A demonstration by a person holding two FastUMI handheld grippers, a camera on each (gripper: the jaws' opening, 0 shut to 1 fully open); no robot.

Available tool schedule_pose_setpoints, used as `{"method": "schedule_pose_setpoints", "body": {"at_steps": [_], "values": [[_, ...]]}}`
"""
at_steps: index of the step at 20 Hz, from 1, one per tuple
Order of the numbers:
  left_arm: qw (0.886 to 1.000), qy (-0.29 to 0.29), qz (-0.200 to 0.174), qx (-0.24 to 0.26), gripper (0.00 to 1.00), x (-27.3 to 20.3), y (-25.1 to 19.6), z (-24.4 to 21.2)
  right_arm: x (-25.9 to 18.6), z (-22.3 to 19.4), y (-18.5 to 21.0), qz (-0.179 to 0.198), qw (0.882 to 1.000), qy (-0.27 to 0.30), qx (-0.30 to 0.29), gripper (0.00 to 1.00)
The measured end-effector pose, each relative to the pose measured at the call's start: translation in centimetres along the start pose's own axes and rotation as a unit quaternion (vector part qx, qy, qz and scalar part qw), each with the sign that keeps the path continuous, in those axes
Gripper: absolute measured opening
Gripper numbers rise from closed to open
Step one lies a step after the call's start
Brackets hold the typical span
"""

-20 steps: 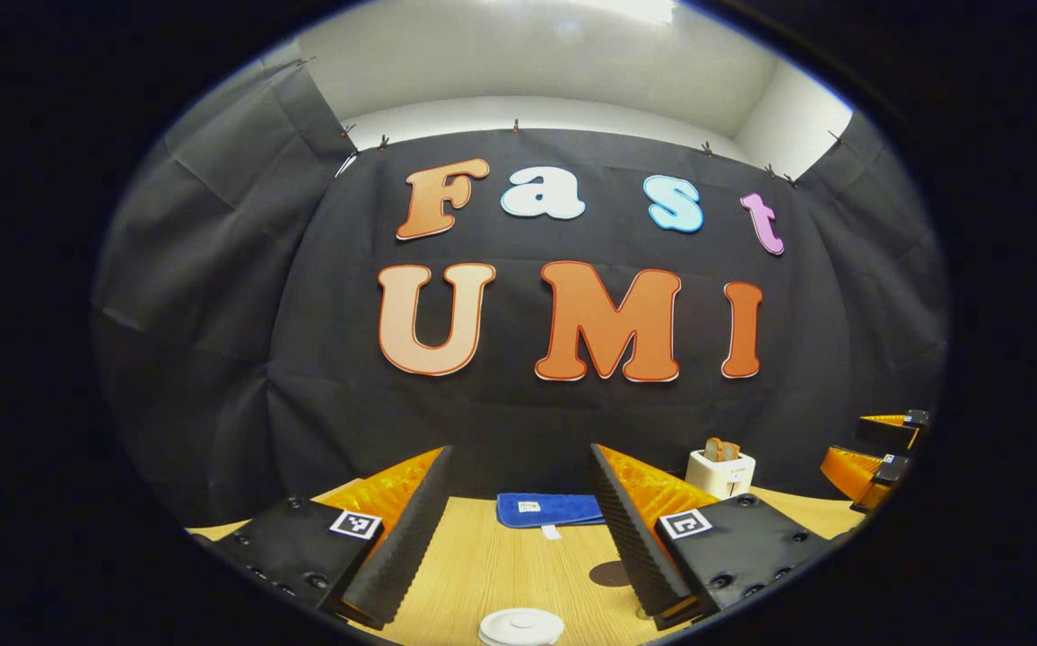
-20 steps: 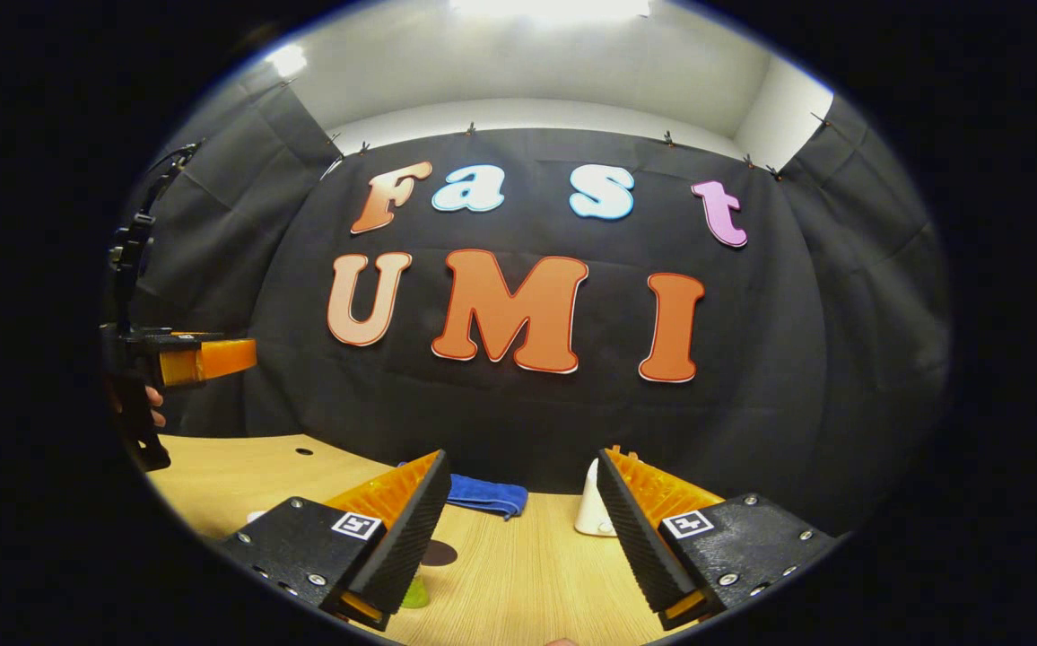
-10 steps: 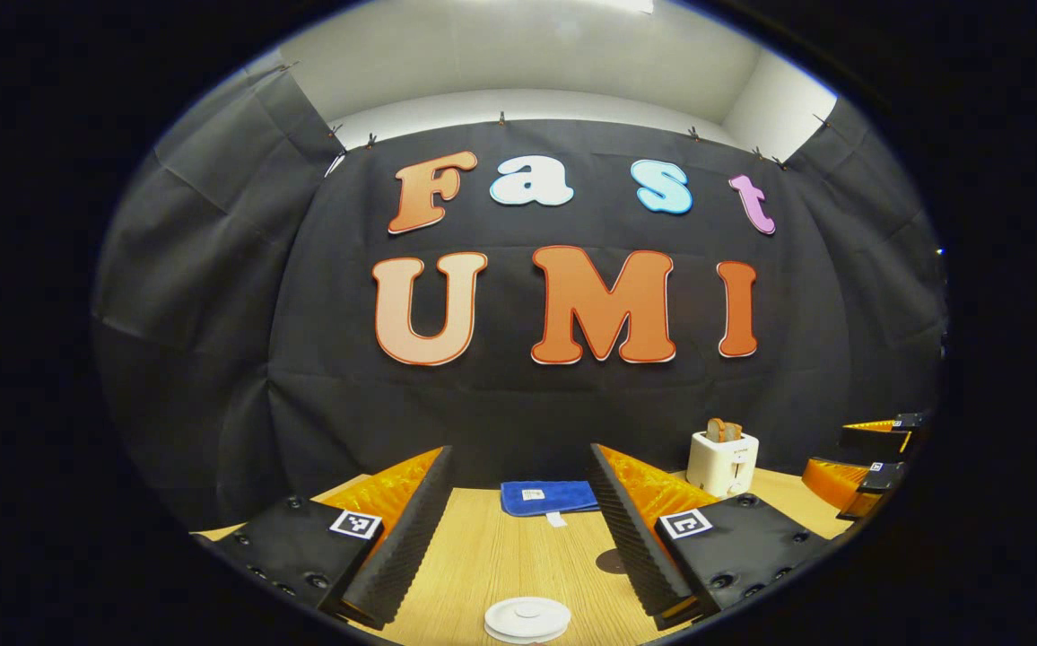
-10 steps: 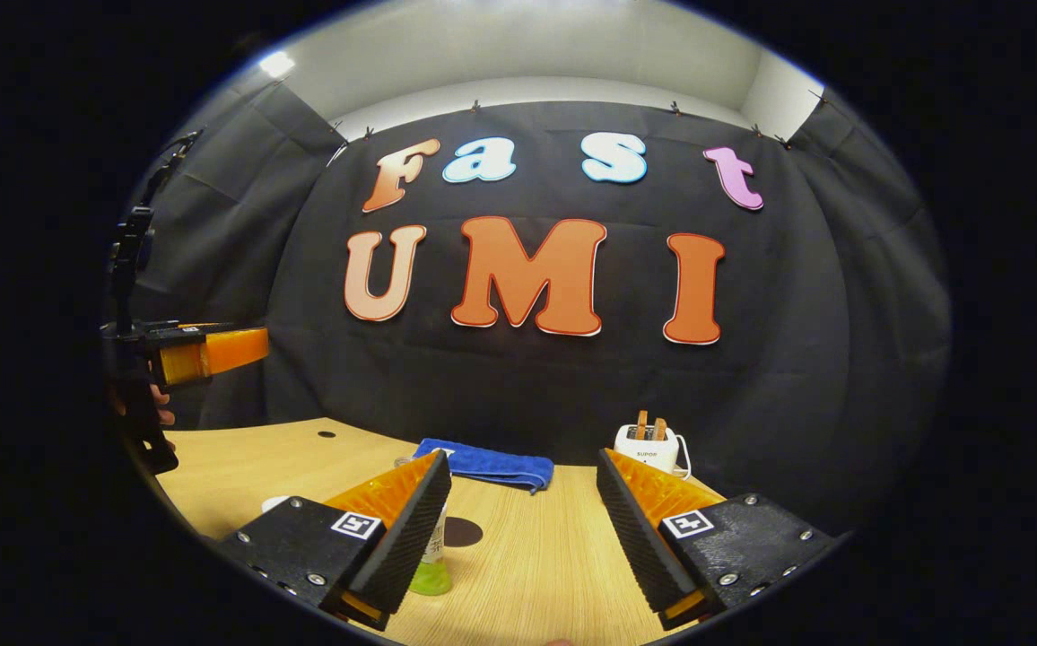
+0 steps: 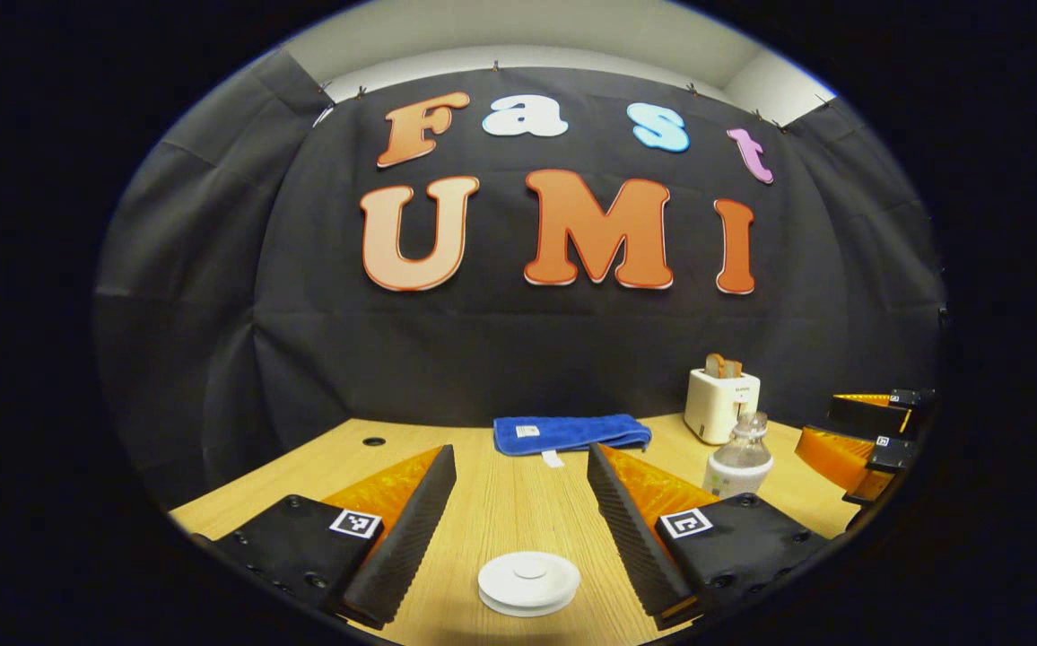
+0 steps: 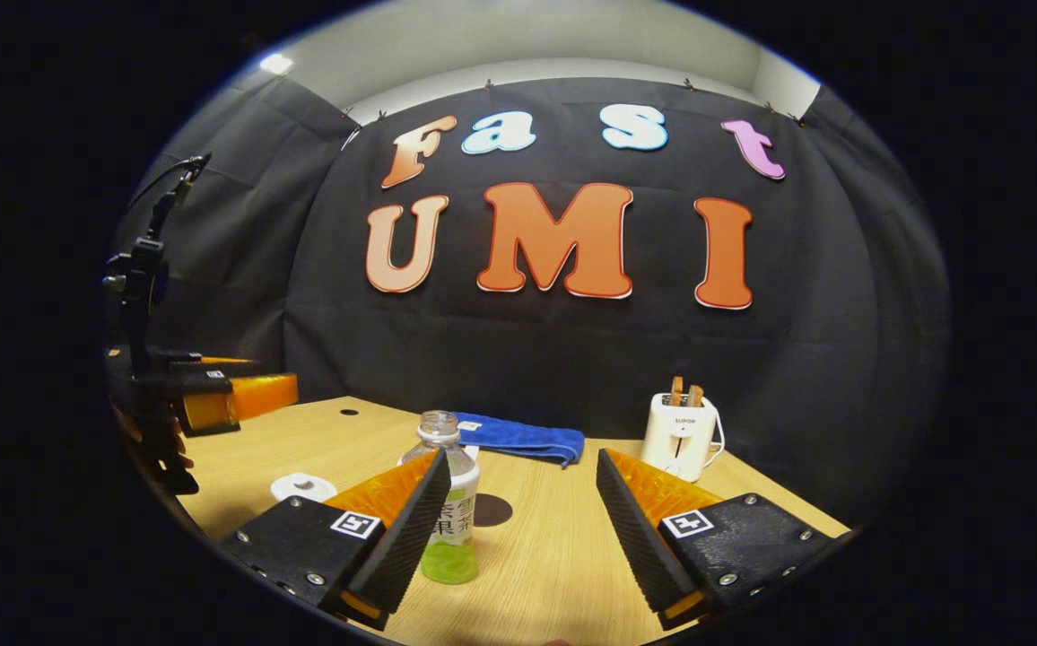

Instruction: Open the teacup lid with one hand, grasp the water bottle and pour water into the teacup with the other hand; after pouring, place the water bottle on the coaster and then close the teacup lid.

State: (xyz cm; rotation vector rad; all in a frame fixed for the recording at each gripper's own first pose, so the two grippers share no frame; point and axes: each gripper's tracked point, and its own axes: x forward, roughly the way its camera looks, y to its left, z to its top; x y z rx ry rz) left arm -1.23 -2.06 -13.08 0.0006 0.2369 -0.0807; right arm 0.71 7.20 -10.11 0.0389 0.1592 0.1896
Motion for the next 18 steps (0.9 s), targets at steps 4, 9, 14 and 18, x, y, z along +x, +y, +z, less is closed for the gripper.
{"method": "schedule_pose_setpoints", "body": {"at_steps": [4, 9, 14, 18], "values": [[0.999, 0.048, -0.014, -0.002, 0.89, 0.9, -0.3, -4.7, 0.6, -1.5, 1.0, 0.013, 1.0, 0.014, -0.01, 0.98], [0.996, 0.085, -0.026, 0.01, 0.72, 1.6, -0.9, -8.3, 1.2, -3.1, 1.3, 0.024, 0.999, 0.03, -0.007, 0.98], [0.993, 0.111, -0.032, 0.029, 0.59, 2.0, -1.4, -10.5, 1.4, -4.0, 1.1, 0.028, 0.999, 0.036, -0.003, 0.99], [0.993, 0.118, -0.019, 0.024, 0.43, 2.2, -0.6, -11.5, 1.5, -4.8, 1.6, 0.039, 0.998, 0.042, -0.003, 0.98]]}}
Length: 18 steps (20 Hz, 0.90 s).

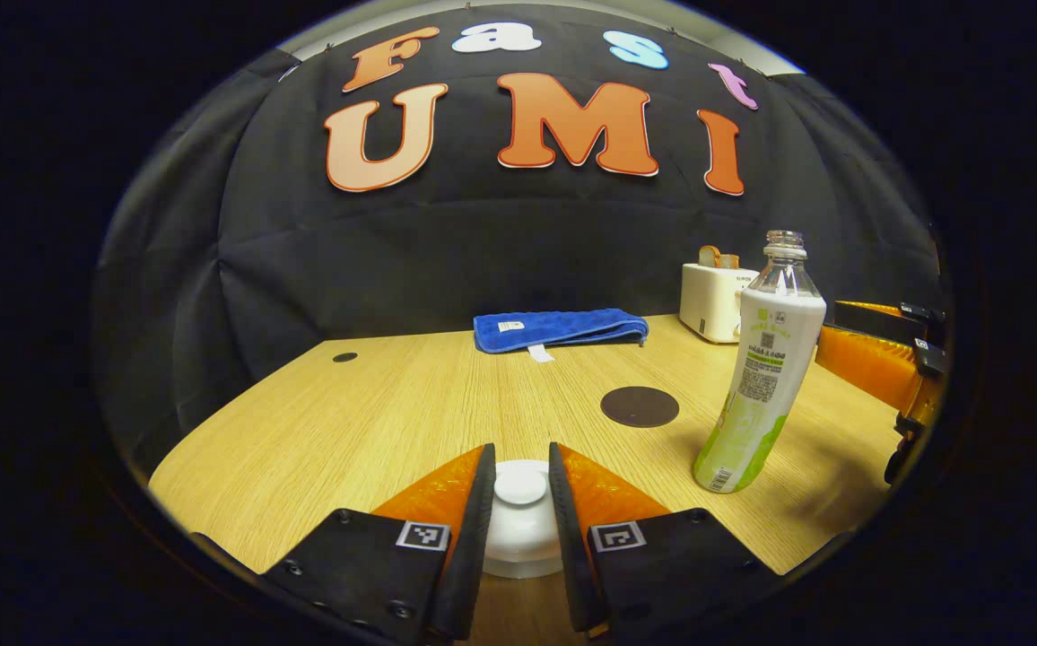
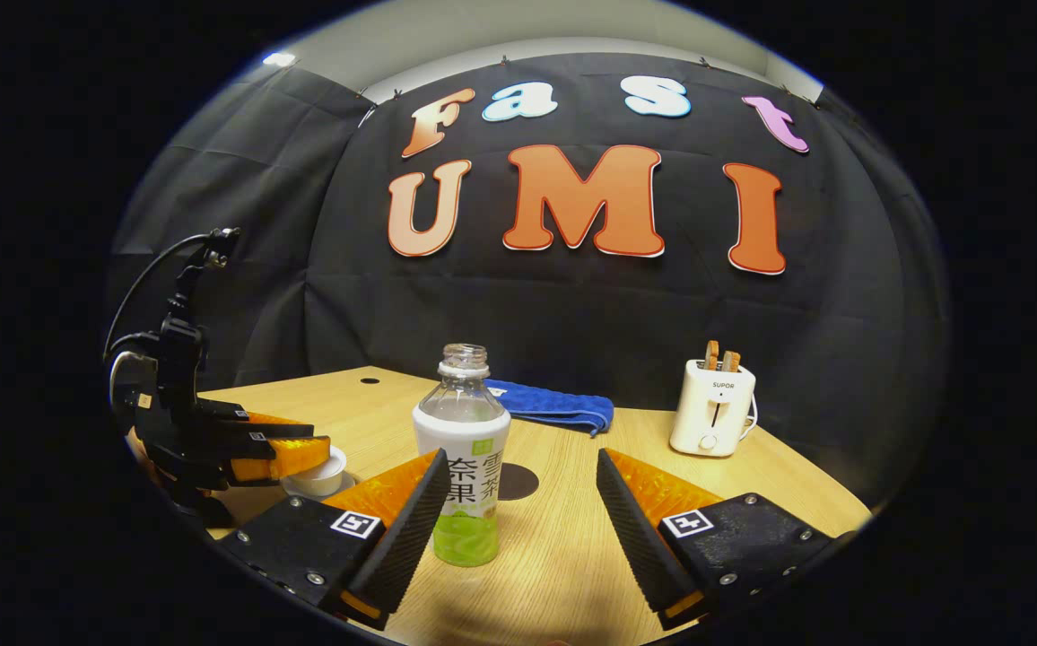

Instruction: Open the teacup lid with one hand, grasp the water bottle and pour water into the teacup with the other hand; after pouring, place the water bottle on the coaster and then close the teacup lid.

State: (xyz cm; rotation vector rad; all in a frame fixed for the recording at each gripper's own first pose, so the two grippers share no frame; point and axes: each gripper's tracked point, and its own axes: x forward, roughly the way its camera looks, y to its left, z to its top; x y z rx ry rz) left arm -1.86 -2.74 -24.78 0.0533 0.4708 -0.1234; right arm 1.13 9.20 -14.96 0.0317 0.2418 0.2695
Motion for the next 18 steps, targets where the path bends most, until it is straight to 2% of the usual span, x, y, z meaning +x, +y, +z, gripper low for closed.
{"method": "schedule_pose_setpoints", "body": {"at_steps": [1, 4, 6, 8, 9, 10, 12, 13, 14, 16, 17, 18], "values": [[1.0, -0.004, -0.003, -0.001, 0.32, 0.1, -0.2, 0.3, 0.2, -0.2, 0.2, 0.003, 1.0, 0.002, -0.001, 0.99], [1.0, -0.01, 0.002, -0.009, 0.34, 0.2, 0.0, 0.6, 0.7, -0.8, 1.1, 0.013, 1.0, 0.011, -0.006, 0.99], [1.0, -0.023, 0.009, -0.017, 0.28, -0.3, 0.6, 1.3, 1.1, -1.3, 1.8, 0.02, 1.0, 0.019, -0.009, 0.98], [0.999, -0.043, 0.02, -0.02, 0.28, -0.8, 1.5, 2.7, 1.7, -1.9, 2.5, 0.027, 0.999, 0.027, -0.009, 0.99], [0.998, -0.05, 0.024, -0.021, 0.24, -1.1, 1.8, 3.2, 2.1, -2.2, 3.0, 0.03, 0.999, 0.032, -0.009, 0.98], [0.998, -0.057, 0.029, -0.021, 0.28, -1.3, 2.3, 3.6, 2.4, -2.5, 3.4, 0.031, 0.999, 0.037, -0.009, 0.99], [0.997, -0.066, 0.036, -0.022, 0.28, -1.9, 3.1, 4.3, 3.2, -3.5, 3.7, 0.024, 0.998, 0.056, -0.017, 0.98], [0.997, -0.068, 0.038, -0.024, 0.28, -2.1, 3.5, 4.3, 3.5, -4.0, 3.5, 0.014, 0.998, 0.065, -0.025, 0.96], [0.996, -0.071, 0.041, -0.027, 0.28, -2.4, 3.9, 4.3, 3.5, -4.2, 3.8, 0.013, 0.997, 0.069, -0.027, 0.89], [0.996, -0.072, 0.047, -0.027, 0.24, -2.7, 4.7, 4.2, 3.8, -5.0, 4.5, 0.016, 0.996, 0.085, -0.027, 0.81], [0.996, -0.073, 0.051, -0.028, 0.28, -2.9, 5.2, 4.0, 4.1, -5.4, 4.6, 0.013, 0.995, 0.092, -0.027, 0.8], [0.996, -0.072, 0.052, -0.029, 0.24, -3.0, 5.4, 3.7, 4.2, -5.7, 4.6, 0.011, 0.995, 0.099, -0.025, 0.75]]}}
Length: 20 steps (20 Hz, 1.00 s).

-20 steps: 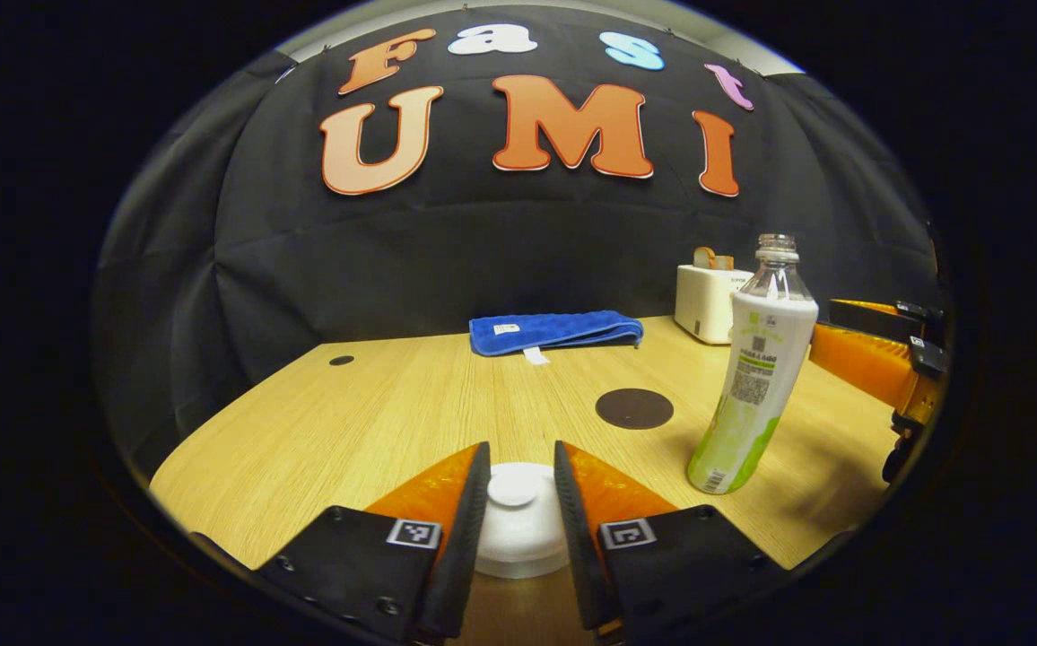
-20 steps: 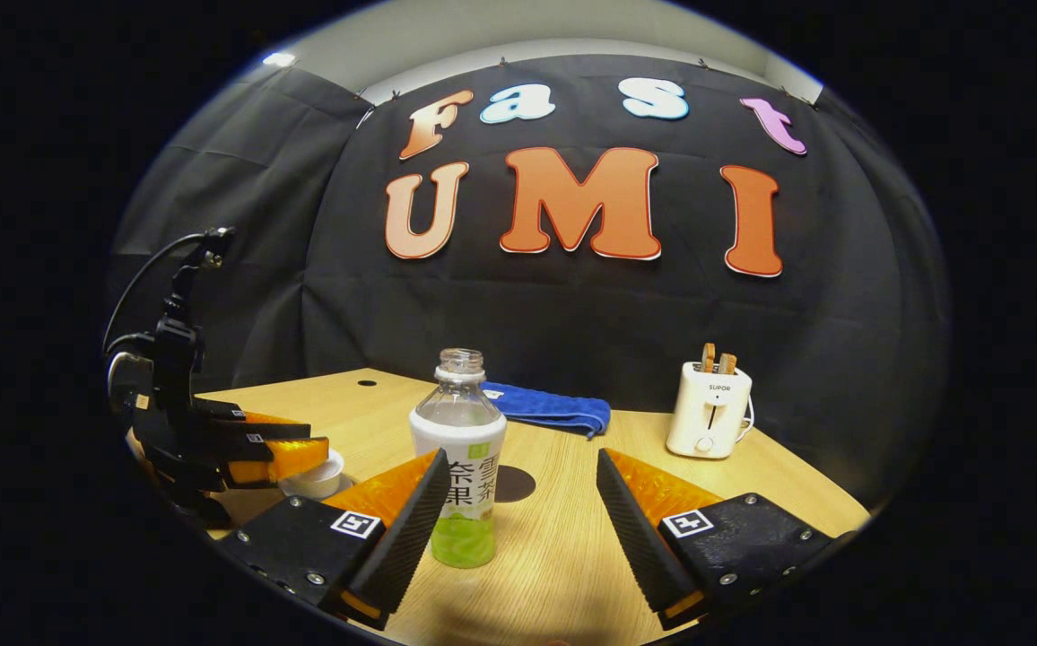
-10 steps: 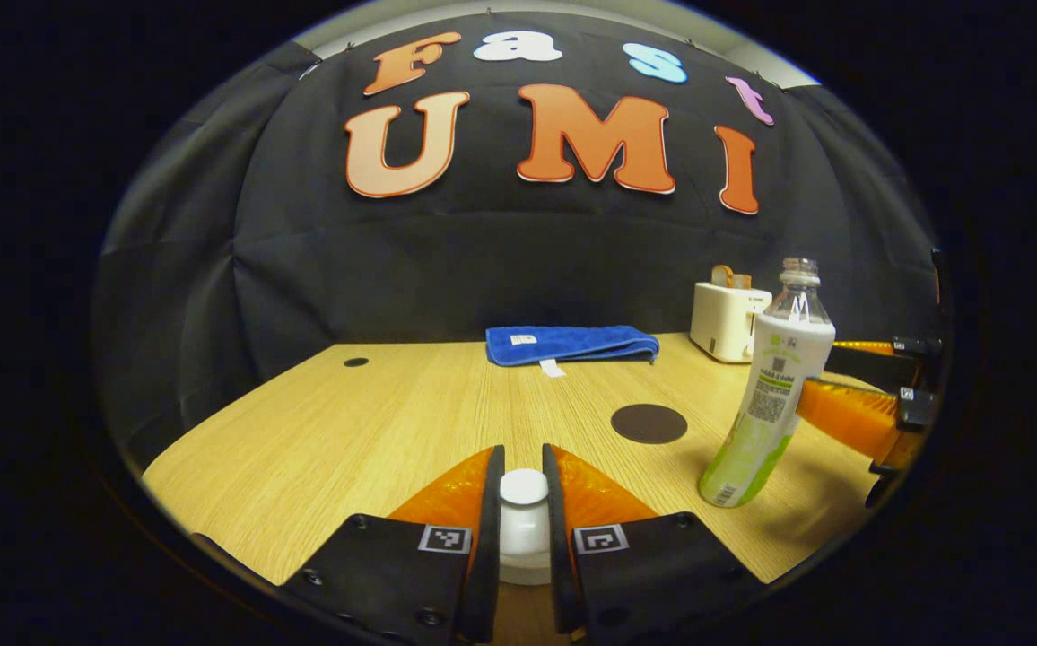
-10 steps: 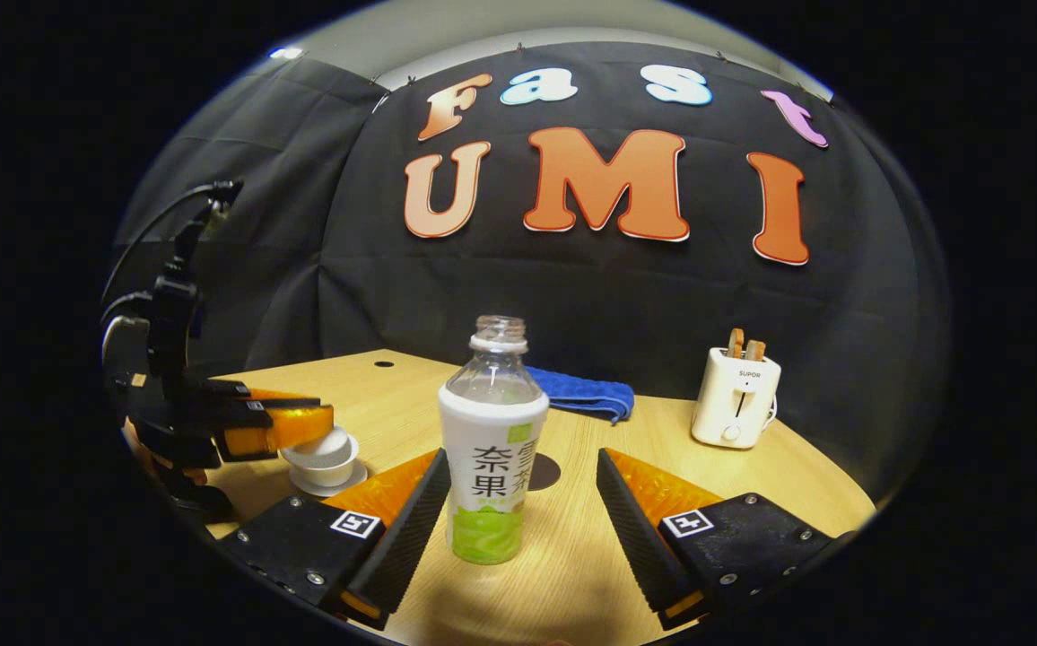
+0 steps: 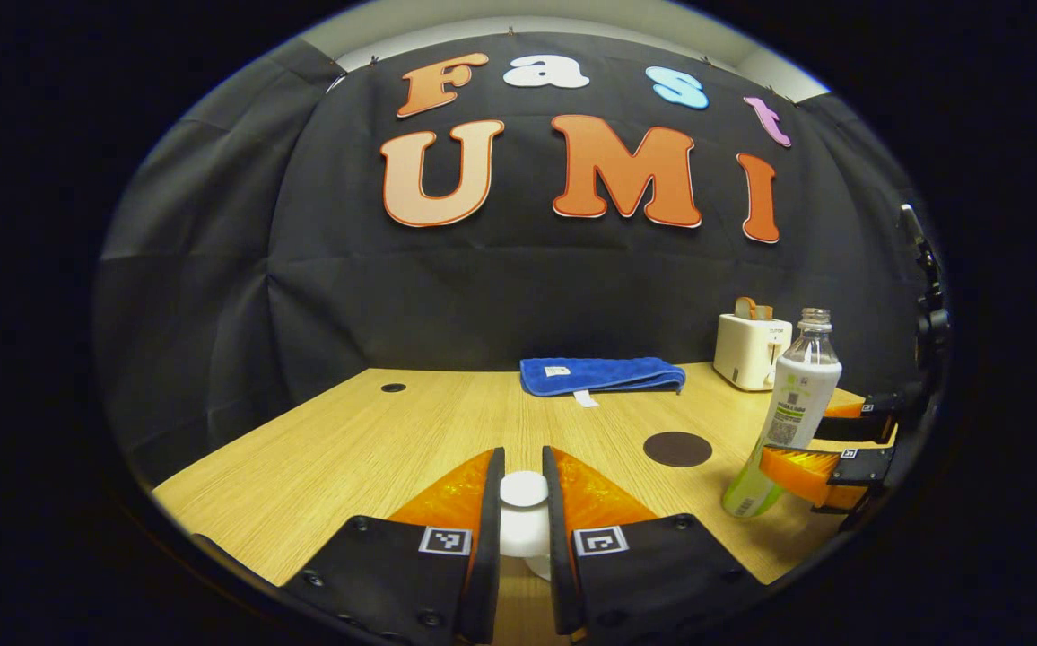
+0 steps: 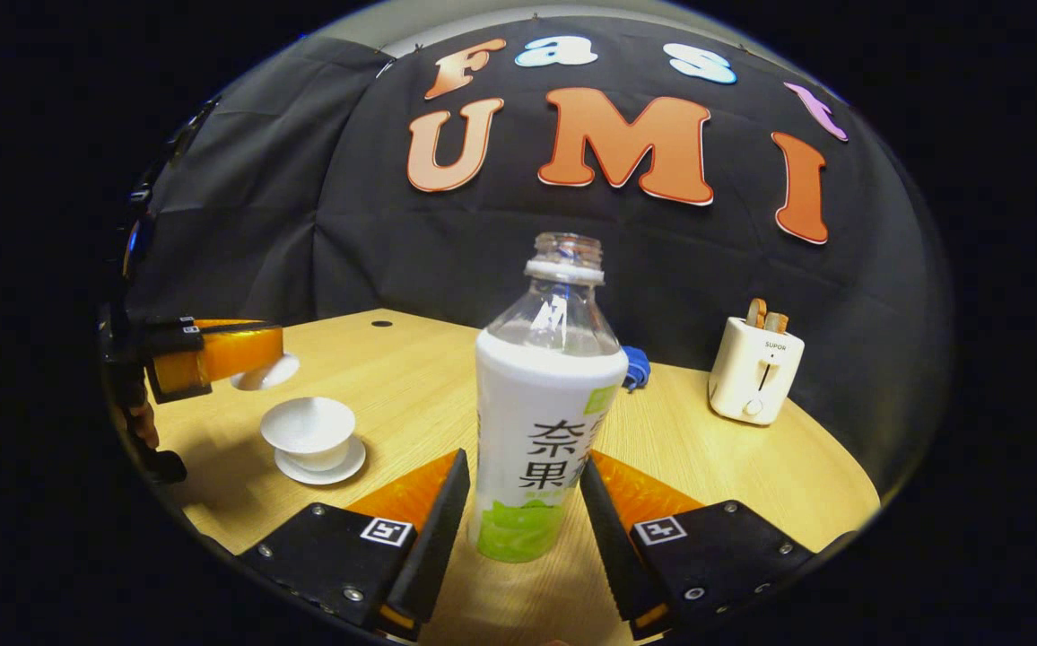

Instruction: Open the teacup lid with one hand, grasp the water bottle and pour water into the teacup with the other hand; after pouring, place the water bottle on the coaster and then close the teacup lid.

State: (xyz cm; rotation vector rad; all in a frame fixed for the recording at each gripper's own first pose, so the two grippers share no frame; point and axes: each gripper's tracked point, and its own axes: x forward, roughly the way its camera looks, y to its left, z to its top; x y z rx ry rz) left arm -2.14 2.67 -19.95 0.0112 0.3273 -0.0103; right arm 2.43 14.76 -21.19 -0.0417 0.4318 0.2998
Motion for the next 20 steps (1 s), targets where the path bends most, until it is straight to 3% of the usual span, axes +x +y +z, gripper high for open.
{"method": "schedule_pose_setpoints", "body": {"at_steps": [1, 3, 4, 5, 8, 12, 16, 20], "values": [[1.0, 0.001, 0.002, -0.002, 0.28, -0.1, 0.2, -0.3, 0.0, 0.1, 0.0, 0.001, 1.0, -0.002, 0.007, 0.69], [1.0, 0.004, 0.004, -0.006, 0.28, -0.2, 0.7, -0.7, 0.1, 0.3, 0.3, 0.007, 1.0, 0.001, 0.018, 0.69], [1.0, 0.004, 0.005, -0.006, 0.28, -0.3, 0.9, -0.8, 0.1, 0.4, 0.4, 0.009, 1.0, 0.002, 0.023, 0.63], [1.0, 0.004, 0.006, -0.007, 0.28, -0.4, 1.1, -0.9, 0.2, 0.5, 0.3, 0.009, 1.0, 0.003, 0.021, 0.65], [1.0, 0.001, 0.009, -0.011, 0.24, -0.6, 1.8, -0.8, 0.0, 1.4, -0.3, -0.004, 1.0, -0.005, -0.016, 0.63], [1.0, -0.001, 0.016, -0.012, 0.27, -0.8, 2.8, -0.8, 0.1, 2.5, -1.0, -0.03, 0.994, -0.012, -0.103, 0.63], [1.0, 0.003, 0.027, -0.012, 0.28, -0.9, 4.2, -1.2, 0.4, 3.6, -2.5, -0.09, 0.964, -0.013, -0.25, 0.63], [0.999, 0.005, 0.036, -0.007, 0.27, -1.1, 5.4, -1.2, 1.0, 4.3, -1.8, -0.088, 0.939, -0.018, -0.333, 0.62]]}}
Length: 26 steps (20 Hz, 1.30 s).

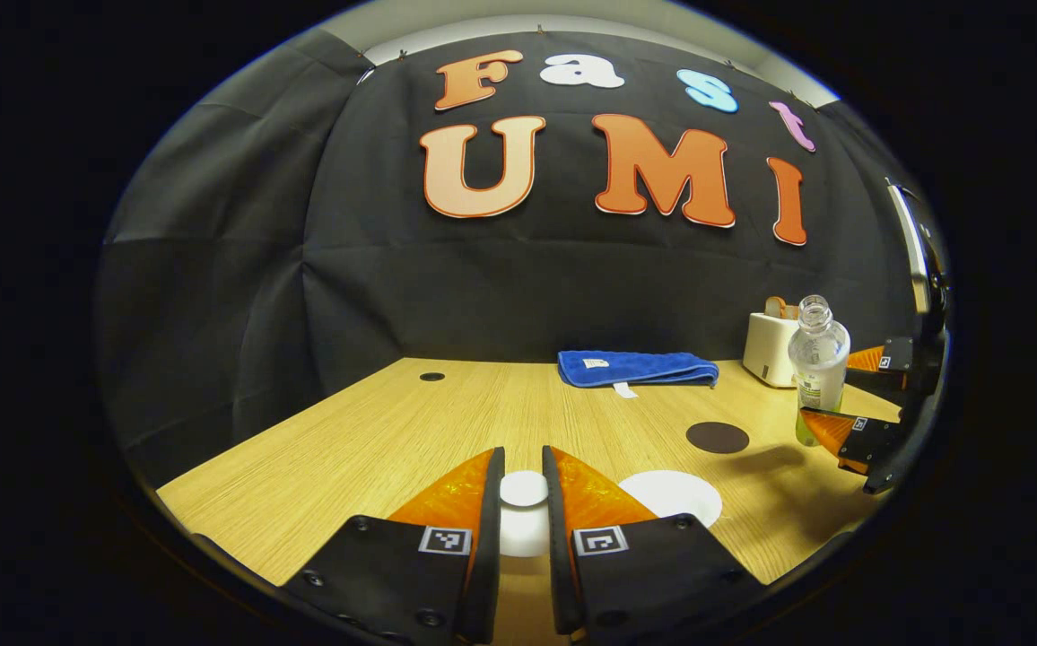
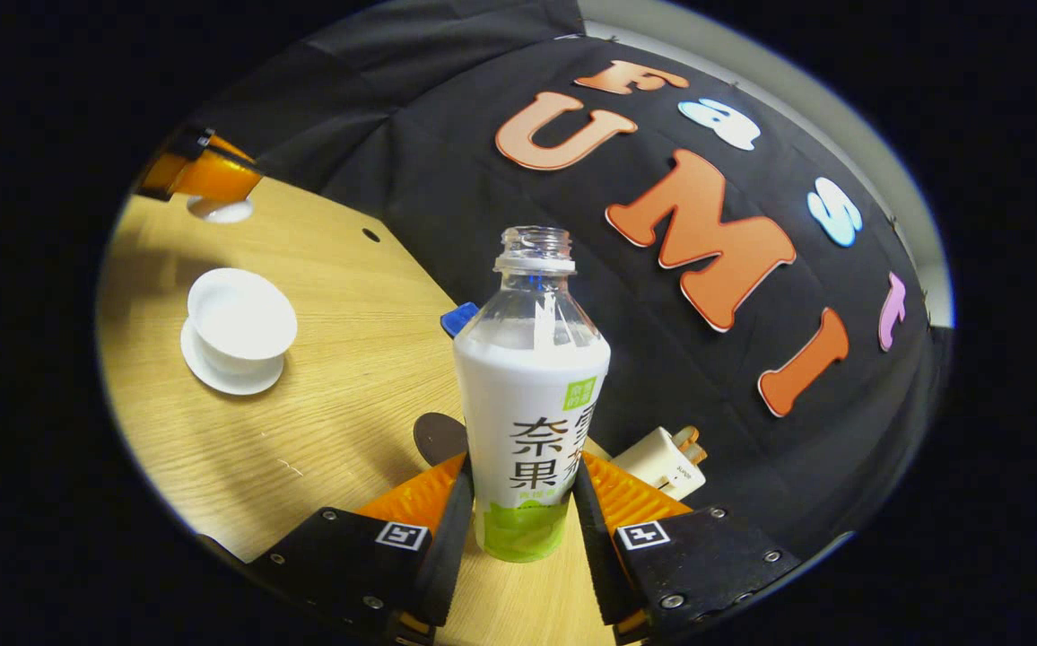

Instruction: Open the teacup lid with one hand, grasp the water bottle and pour water into the teacup with the other hand; after pouring, place the water bottle on the coaster and then close the teacup lid.

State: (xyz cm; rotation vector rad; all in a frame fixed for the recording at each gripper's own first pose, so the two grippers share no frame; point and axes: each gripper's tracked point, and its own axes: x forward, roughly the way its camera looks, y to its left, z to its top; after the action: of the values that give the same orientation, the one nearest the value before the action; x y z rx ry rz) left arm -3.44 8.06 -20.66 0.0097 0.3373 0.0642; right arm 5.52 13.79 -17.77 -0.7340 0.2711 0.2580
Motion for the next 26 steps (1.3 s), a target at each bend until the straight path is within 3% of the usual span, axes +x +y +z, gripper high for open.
{"method": "schedule_pose_setpoints", "body": {"at_steps": [4, 9, 13, 14, 20, 21, 25, 26], "values": [[1.0, -0.002, 0.006, 0.015, 0.28, -0.5, 0.7, 0.1, 0.5, 0.8, -0.3, -0.007, 0.997, -0.015, -0.076, 0.62], [1.0, 0.003, 0.008, 0.016, 0.28, -0.9, 1.3, -0.3, 1.0, 1.6, -0.4, -0.015, 0.984, -0.035, -0.173, 0.62], [1.0, 0.004, 0.01, 0.013, 0.24, -1.2, 1.6, -0.4, 1.4, 2.7, 0.2, -0.026, 0.966, -0.059, -0.249, 0.62], [1.0, 0.005, 0.011, 0.013, 0.28, -1.2, 1.8, -0.5, 1.5, 3.0, 0.2, -0.029, 0.962, -0.066, -0.262, 0.62], [1.0, 0.013, 0.019, 0.014, 0.24, -1.9, 2.8, -1.3, 2.1, 4.4, 1.5, -0.041, 0.94, -0.091, -0.327, 0.61], [1.0, 0.014, 0.021, 0.015, 0.28, -2.0, 3.0, -1.4, 2.2, 4.9, 1.6, -0.045, 0.935, -0.097, -0.338, 0.61], [0.999, 0.019, 0.025, 0.01, 0.24, -2.5, 3.6, -1.7, 2.2, 6.3, 1.8, -0.065, 0.91, -0.124, -0.391, 0.65], [0.999, 0.02, 0.025, 0.009, 0.24, -2.7, 3.7, -1.8, 2.3, 6.5, 2.0, -0.069, 0.904, -0.128, -0.403, 0.62]]}}
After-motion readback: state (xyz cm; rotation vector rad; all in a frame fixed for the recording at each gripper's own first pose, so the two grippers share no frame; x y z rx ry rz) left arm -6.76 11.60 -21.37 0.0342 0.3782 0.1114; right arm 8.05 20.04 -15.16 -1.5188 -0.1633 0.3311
